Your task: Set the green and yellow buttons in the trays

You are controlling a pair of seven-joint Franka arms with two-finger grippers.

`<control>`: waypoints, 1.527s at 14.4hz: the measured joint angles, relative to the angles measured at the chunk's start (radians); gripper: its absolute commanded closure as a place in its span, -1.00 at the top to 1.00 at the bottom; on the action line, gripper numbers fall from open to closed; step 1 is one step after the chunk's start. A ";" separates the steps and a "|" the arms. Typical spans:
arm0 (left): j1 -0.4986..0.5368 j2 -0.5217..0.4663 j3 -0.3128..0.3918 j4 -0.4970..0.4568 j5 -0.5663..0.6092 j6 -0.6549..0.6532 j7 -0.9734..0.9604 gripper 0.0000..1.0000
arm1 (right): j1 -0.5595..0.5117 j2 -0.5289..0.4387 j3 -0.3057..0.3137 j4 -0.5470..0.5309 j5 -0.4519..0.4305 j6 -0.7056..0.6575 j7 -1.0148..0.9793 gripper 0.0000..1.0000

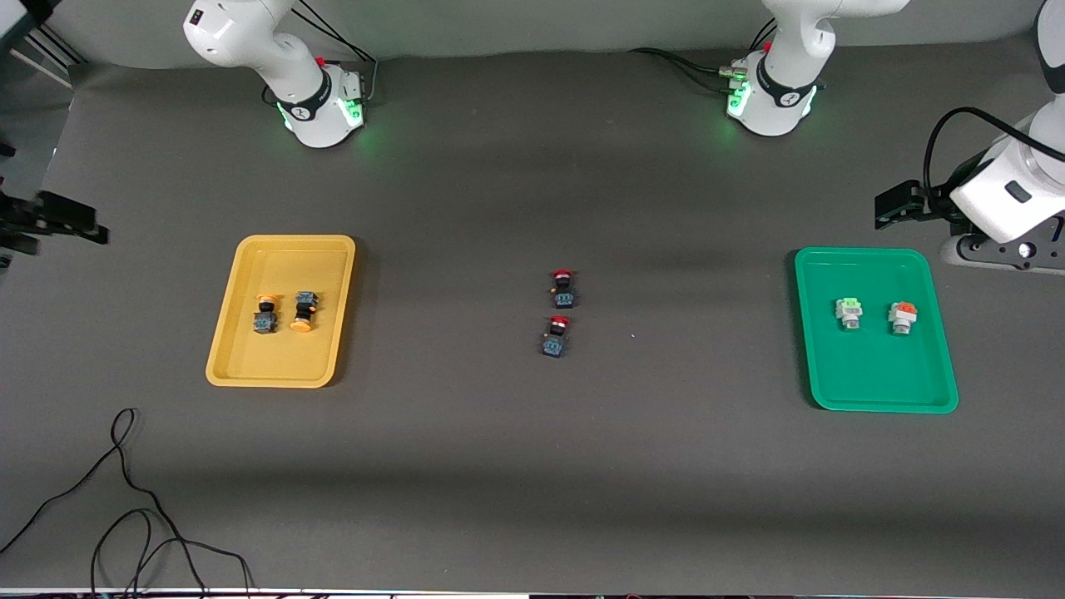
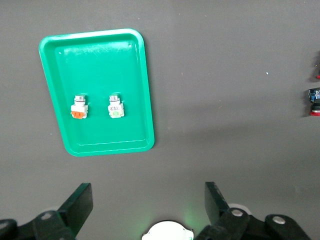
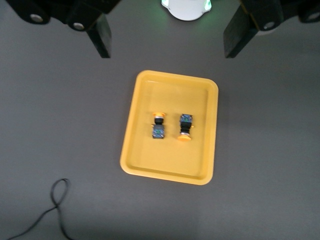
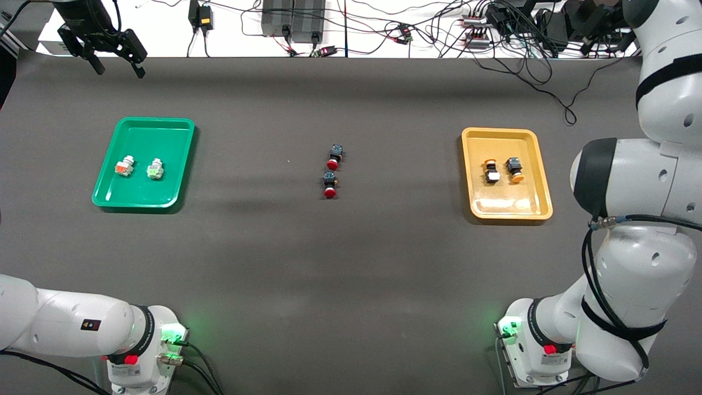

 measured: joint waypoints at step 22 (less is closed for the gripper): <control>0.000 0.001 -0.001 0.022 0.000 0.007 0.000 1.00 | -0.382 -0.038 0.464 0.168 -0.110 -0.103 0.096 0.99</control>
